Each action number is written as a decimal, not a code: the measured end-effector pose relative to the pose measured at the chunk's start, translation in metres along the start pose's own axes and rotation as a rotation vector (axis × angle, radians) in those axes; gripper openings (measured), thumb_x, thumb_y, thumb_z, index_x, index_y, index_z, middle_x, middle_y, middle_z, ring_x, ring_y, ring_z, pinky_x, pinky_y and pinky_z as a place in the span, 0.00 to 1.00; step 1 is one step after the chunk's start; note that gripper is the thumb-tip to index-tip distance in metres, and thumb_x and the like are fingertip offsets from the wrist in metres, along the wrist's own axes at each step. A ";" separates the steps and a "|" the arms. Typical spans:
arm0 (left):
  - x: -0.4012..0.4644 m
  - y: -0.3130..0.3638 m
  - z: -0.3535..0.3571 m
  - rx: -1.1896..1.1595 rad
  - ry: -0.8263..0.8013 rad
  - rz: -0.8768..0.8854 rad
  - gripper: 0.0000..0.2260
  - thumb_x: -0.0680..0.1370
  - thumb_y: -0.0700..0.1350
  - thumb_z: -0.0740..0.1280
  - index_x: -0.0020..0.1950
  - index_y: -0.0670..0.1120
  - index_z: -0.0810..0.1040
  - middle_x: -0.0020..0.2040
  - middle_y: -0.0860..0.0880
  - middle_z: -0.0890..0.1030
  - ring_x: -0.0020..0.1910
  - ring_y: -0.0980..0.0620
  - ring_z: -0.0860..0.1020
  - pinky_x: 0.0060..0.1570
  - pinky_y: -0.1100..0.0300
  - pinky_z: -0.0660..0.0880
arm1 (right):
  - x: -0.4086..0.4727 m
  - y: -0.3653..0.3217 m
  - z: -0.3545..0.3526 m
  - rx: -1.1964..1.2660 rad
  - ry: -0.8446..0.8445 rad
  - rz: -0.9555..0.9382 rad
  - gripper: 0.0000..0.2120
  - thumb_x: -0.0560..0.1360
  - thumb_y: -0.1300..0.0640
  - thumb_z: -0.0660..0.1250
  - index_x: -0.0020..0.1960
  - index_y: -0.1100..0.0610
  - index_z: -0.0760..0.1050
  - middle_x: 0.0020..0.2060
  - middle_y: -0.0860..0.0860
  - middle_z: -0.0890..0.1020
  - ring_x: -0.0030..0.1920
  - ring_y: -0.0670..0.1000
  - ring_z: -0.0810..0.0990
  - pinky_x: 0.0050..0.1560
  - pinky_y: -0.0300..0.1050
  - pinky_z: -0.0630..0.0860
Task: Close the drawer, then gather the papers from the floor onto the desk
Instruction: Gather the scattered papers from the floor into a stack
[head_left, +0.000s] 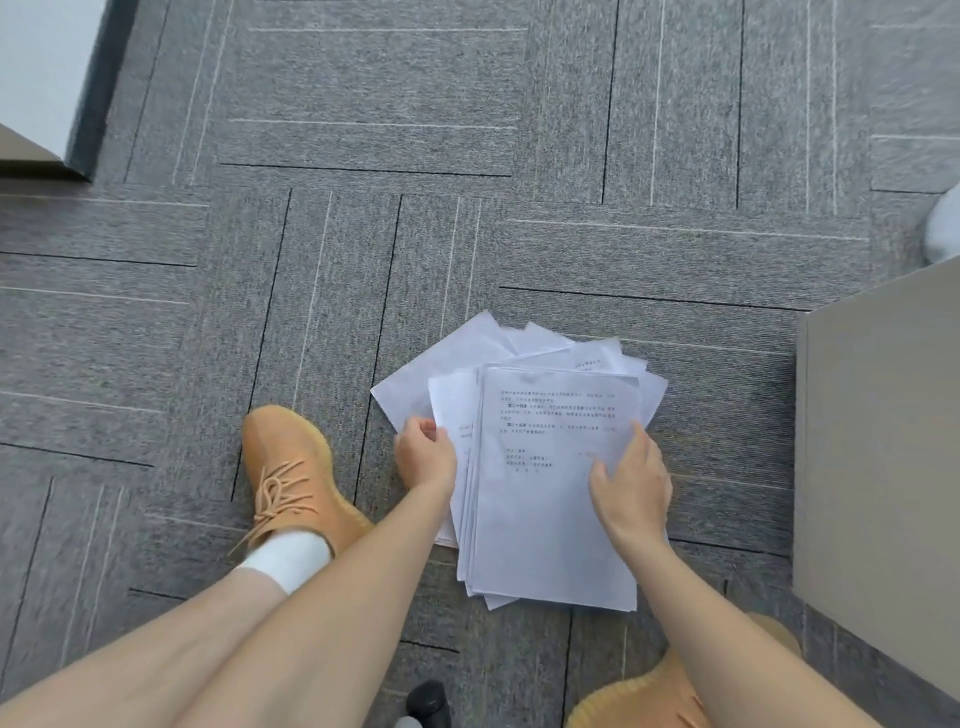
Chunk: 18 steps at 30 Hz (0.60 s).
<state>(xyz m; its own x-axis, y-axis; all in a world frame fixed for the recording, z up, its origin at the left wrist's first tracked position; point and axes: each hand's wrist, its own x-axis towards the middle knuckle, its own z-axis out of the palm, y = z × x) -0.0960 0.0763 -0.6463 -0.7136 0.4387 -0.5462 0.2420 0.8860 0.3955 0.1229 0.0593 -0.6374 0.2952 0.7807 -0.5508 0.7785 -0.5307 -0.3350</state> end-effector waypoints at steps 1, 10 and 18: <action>0.001 0.001 0.001 0.034 0.026 0.011 0.09 0.77 0.43 0.65 0.56 0.43 0.76 0.58 0.42 0.76 0.51 0.41 0.77 0.49 0.53 0.72 | 0.000 0.001 -0.002 0.012 0.015 0.010 0.35 0.75 0.57 0.64 0.78 0.62 0.56 0.74 0.60 0.67 0.73 0.61 0.66 0.73 0.60 0.61; -0.005 -0.009 0.007 0.022 -0.037 -0.072 0.16 0.74 0.33 0.62 0.61 0.42 0.73 0.60 0.40 0.78 0.56 0.41 0.78 0.51 0.55 0.71 | -0.014 0.006 0.013 -0.053 -0.036 0.149 0.21 0.74 0.60 0.63 0.65 0.65 0.68 0.62 0.62 0.70 0.61 0.64 0.70 0.58 0.56 0.72; -0.016 -0.017 -0.001 0.131 0.042 -0.101 0.20 0.73 0.39 0.64 0.65 0.39 0.71 0.64 0.36 0.71 0.63 0.36 0.72 0.59 0.45 0.73 | -0.012 0.006 0.018 0.145 -0.049 0.218 0.21 0.75 0.61 0.64 0.67 0.62 0.67 0.59 0.61 0.70 0.53 0.65 0.76 0.53 0.57 0.76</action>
<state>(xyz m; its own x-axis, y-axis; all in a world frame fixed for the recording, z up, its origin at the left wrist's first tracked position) -0.0890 0.0542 -0.6437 -0.7649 0.3423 -0.5458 0.2494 0.9384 0.2391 0.1139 0.0413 -0.6465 0.4175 0.6277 -0.6570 0.6109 -0.7292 -0.3084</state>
